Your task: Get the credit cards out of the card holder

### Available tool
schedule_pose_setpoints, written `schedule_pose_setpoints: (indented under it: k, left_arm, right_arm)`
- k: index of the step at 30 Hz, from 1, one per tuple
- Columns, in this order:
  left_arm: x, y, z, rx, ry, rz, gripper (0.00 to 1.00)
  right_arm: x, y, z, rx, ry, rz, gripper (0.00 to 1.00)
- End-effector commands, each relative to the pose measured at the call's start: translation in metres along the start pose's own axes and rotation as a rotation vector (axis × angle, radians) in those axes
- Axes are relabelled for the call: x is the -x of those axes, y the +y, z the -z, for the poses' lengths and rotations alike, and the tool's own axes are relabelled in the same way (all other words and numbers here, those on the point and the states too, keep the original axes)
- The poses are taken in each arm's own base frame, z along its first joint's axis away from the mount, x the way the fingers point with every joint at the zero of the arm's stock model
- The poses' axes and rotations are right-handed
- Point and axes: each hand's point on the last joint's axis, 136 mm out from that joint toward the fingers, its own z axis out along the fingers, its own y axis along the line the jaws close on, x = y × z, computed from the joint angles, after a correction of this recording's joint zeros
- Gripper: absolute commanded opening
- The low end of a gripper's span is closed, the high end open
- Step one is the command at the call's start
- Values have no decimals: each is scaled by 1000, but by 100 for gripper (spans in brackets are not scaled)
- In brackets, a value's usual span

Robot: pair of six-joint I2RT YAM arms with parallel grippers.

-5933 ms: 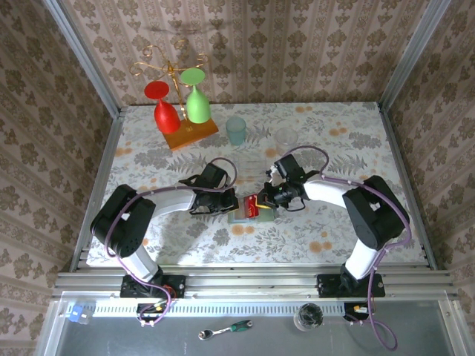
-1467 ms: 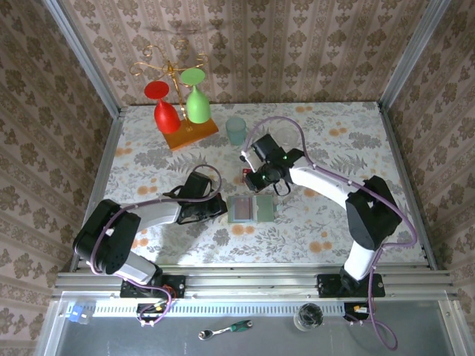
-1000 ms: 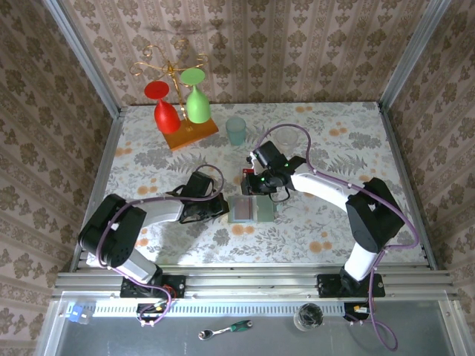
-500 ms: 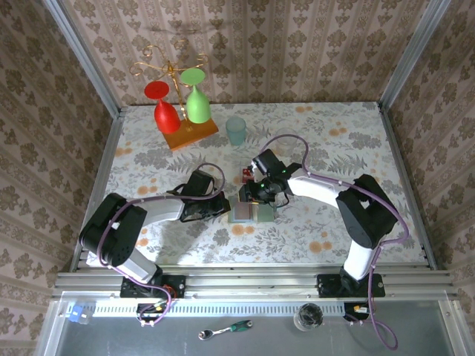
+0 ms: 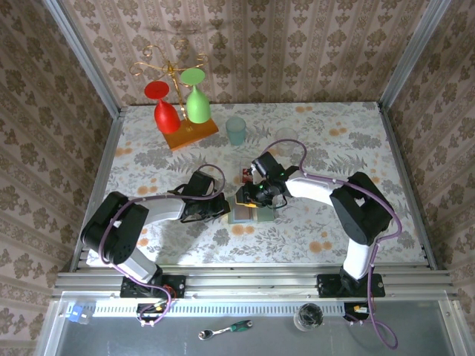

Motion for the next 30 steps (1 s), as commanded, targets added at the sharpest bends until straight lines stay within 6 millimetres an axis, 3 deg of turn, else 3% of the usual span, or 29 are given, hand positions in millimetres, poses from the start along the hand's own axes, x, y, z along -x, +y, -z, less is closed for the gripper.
schedule_pose_setpoints:
  k: [1,13,30]
  left_arm:
    - [-7,8,-3,39,36,8,0]
    - [-8,10,-5,51,43,13,0]
    - [-6,14,-6,69,50,8,0]
  right_arm:
    - [-11,-6,-11,8,47,-39,39]
    - [-19,-20,-15,-43,76,-54,39]
    - [-15,-36,-1,-150,37,-32,39]
